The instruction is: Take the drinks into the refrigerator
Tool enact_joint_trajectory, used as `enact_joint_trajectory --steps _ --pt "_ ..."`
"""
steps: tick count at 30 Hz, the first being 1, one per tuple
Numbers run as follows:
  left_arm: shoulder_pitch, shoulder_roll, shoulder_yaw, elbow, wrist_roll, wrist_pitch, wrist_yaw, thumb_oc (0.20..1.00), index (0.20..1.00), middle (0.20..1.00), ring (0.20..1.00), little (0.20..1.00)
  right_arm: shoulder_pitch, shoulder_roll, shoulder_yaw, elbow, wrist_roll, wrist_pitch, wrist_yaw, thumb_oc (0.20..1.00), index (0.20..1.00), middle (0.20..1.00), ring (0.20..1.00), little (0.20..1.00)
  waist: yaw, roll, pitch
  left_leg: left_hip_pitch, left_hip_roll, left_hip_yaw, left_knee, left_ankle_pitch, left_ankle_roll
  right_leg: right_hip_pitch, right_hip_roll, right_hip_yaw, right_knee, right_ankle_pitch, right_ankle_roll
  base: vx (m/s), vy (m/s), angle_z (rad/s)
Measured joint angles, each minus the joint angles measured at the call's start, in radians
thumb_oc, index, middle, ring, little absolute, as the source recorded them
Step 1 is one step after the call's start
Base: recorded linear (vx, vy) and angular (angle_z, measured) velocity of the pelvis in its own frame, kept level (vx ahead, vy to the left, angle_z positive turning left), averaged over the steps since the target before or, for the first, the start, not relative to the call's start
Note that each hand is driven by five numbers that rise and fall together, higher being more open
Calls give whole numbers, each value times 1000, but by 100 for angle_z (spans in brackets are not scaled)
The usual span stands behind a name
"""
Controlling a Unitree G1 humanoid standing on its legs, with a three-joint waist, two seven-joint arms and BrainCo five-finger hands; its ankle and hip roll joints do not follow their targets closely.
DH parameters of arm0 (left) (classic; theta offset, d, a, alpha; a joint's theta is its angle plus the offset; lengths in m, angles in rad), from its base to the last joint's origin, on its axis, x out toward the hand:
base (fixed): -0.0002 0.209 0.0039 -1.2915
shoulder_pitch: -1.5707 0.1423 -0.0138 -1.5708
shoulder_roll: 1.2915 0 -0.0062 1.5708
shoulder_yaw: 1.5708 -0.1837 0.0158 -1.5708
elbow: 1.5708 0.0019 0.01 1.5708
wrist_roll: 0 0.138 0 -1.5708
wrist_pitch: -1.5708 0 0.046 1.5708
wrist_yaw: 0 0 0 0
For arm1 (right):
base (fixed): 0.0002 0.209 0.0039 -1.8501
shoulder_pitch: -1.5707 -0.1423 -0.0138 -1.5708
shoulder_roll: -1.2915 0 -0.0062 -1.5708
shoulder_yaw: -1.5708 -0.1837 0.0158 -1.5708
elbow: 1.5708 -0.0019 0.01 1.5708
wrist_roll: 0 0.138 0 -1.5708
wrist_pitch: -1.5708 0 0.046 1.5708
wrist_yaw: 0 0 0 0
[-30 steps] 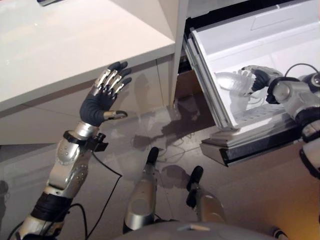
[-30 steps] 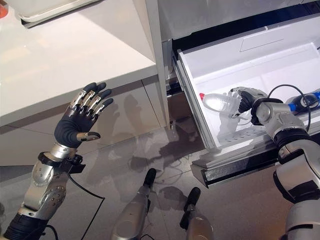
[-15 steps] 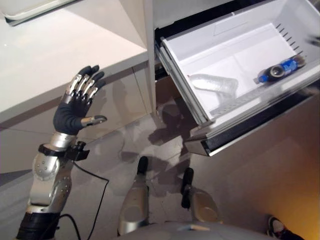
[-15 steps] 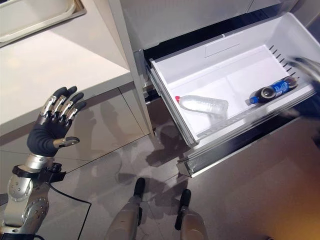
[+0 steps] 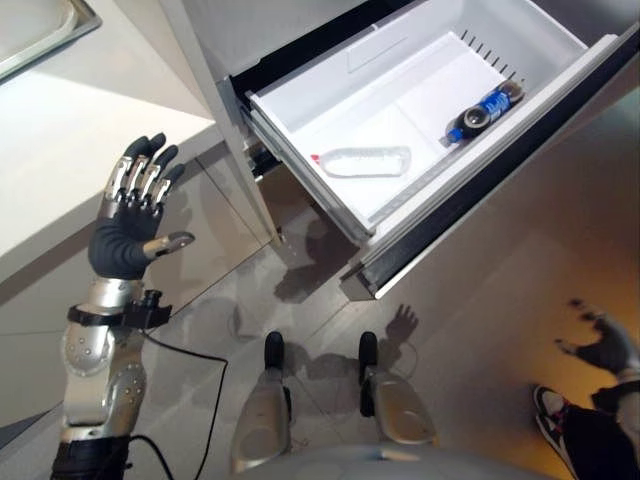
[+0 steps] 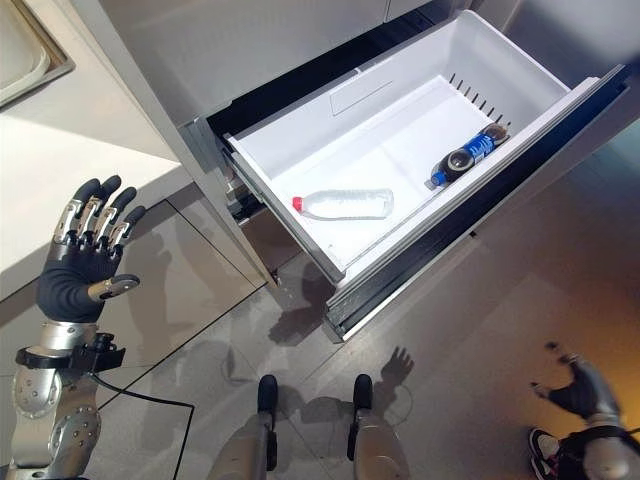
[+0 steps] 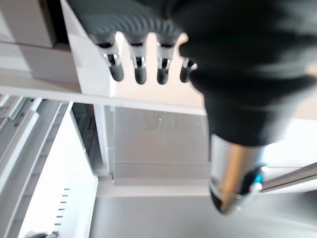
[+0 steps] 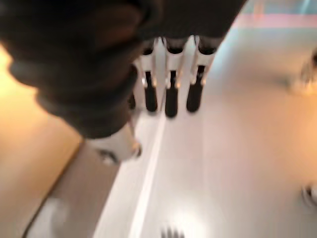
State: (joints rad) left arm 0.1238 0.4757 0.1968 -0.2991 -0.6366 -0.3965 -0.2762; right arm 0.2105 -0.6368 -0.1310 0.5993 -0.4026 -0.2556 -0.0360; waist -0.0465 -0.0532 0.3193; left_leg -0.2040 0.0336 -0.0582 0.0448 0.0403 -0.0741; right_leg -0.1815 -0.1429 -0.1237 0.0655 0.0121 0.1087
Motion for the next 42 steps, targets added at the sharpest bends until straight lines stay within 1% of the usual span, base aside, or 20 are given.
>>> enact_joint_trajectory --steps 1,2,4,8,10,12,13,15,18,19,21,22,26,29,31,35,37,38,40,42 --pt "-6 0 -15 0 0 -1 0 1000 1000 1000 1000 1000 -33 0 49 37 0 0 6 200 200 200 200 200 13 7 -3 2 -1 -1 0 0 0 4 0 0 -4 2 1 -17 -25 4" --pt "-10 0 -21 0 0 -1 0 1000 1000 1000 1000 1000 -46 0 69 49 0 0 7 200 200 200 200 200 10 9 -3 2 -1 -2 0 0 0 5 0 -1 -4 2 1 0 0 0" --pt "-23 1 -40 0 0 -4 1 1000 1000 1000 1000 1000 -149 -6 175 96 -13 1 7 200 200 200 200 200 39 20 -5 1 0 -6 3 1 1 13 1 -7 -13 4 0 -6 -26 6" --pt "-53 7 -106 8 -1 -8 10 1000 1000 1000 1000 1000 -345 -18 355 141 -55 4 5 200 200 200 200 200 62 46 -1 1 -3 -30 4 7 1 30 0 -31 -20 6 0 -6 -26 17" --pt "-55 11 -111 6 -1 -10 11 1000 1000 1000 1000 1000 -405 -20 413 140 -82 3 5 200 200 200 200 200 61 57 3 0 -3 -40 3 10 0 34 0 -42 -21 6 0 0 -16 16" --pt "-54 15 -124 5 -4 -12 15 1000 1000 1000 1000 1000 -500 -29 463 116 -109 2 4 200 200 200 200 200 93 77 5 -1 -6 -54 2 12 0 43 -1 -55 -24 6 -1 0 -29 16" --pt "-57 20 -136 4 -5 -13 16 1000 1000 1000 1000 1000 -510 -47 491 117 -127 10 16 200 200 200 200 200 99 78 5 -2 -6 -54 2 12 0 42 -1 -57 -25 6 -1 2 -28 9" --pt "-55 22 -139 6 -5 -15 20 1000 1000 1000 1000 1000 -524 -52 503 115 -132 12 14 200 200 200 200 200 115 79 6 -3 -6 -57 2 12 -1 45 -1 -62 -26 5 -1 1 -19 5" --pt "-61 23 -140 6 -6 -15 22 1000 1000 1000 1000 1000 -561 -57 546 106 -138 21 18 200 200 200 200 200 114 82 8 -3 -8 -62 2 12 -1 51 -1 -68 -31 6 -1 -2 -9 2" --pt "-67 22 -150 7 -6 -15 22 1000 1000 1000 1000 1000 -568 -86 577 72 -146 21 26 200 200 200 200 200 112 84 9 -4 -8 -65 2 12 -1 53 -1 -74 -34 6 -1 -7 -19 9" --pt "-73 23 -154 7 -7 -15 22 1000 1000 1000 1000 1000 -586 -113 576 41 -148 19 27 200 200 200 200 200 117 86 9 -7 -8 -83 2 14 -4 60 1 -83 -35 5 -1 -7 -28 14" --pt "-76 23 -158 8 -10 -16 22 1000 1000 1000 1000 1000 -636 -135 623 55 -151 22 30 200 200 200 200 200 116 88 11 -7 -8 -88 4 15 -5 63 1 -91 -38 5 -1 -12 -29 13" --pt "-82 28 -175 8 -15 -21 21 1000 1000 1000 1000 1000 -743 -168 649 52 -153 21 27 200 200 200 200 200 119 96 15 -15 -8 -114 4 24 -11 72 5 -117 -46 5 -2 -6 -23 20" --pt "-90 32 -176 8 -22 -20 17 1000 1000 1000 1000 1000 -852 -174 657 56 -153 21 21 200 200 200 200 200 146 103 19 -19 -8 -131 4 31 -15 78 8 -133 -50 7 -4 -21 -15 11" --pt "-94 37 -176 9 -41 -20 12 1000 1000 1000 1000 1000 -939 -175 676 78 -152 21 17 200 200 200 200 200 149 108 21 -22 -10 -157 4 35 -19 91 10 -160 -57 8 -7 -11 -16 32" --pt "-98 54 -182 9 -54 -19 10 1000 1000 1000 1000 1000 -1079 -175 679 88 -117 21 -23 200 200 200 200 200 203 116 26 -36 -13 -188 5 40 -24 91 12 -189 -49 -2 -9 -8 -20 26" --pt "-103 56 -190 9 -54 -19 10 1000 1000 1000 1000 1000 -1126 -167 679 87 -110 21 -43 200 200 200 200 200 223 120 28 -37 -18 -207 3 43 -25 94 8 -205 -37 -13 -9 8 -32 37" --pt "-107 57 -197 9 -54 -19 10 1000 1000 1000 1000 1000 -1173 -156 679 88 -93 21 -51 200 200 200 200 200 236 121 28 -39 -25 -231 4 45 -26 107 5 -233 -32 -21 -6 6 -9 42" --pt "-117 57 -207 9 -54 -19 11 1000 1000 1000 1000 1000 -1215 -146 673 87 -75 21 -86 200 200 200 200 200 240 121 28 -39 -33 -257 4 47 -28 119 1 -260 -29 -33 -3 5 6 50" --pt "-129 57 -220 9 -54 -20 12 1000 1000 1000 1000 1000 -1290 -127 662 73 -72 22 -118 200 200 200 200 200 268 120 28 -40 -43 -276 4 47 -28 124 -7 -275 -13 -54 3 4 31 39"
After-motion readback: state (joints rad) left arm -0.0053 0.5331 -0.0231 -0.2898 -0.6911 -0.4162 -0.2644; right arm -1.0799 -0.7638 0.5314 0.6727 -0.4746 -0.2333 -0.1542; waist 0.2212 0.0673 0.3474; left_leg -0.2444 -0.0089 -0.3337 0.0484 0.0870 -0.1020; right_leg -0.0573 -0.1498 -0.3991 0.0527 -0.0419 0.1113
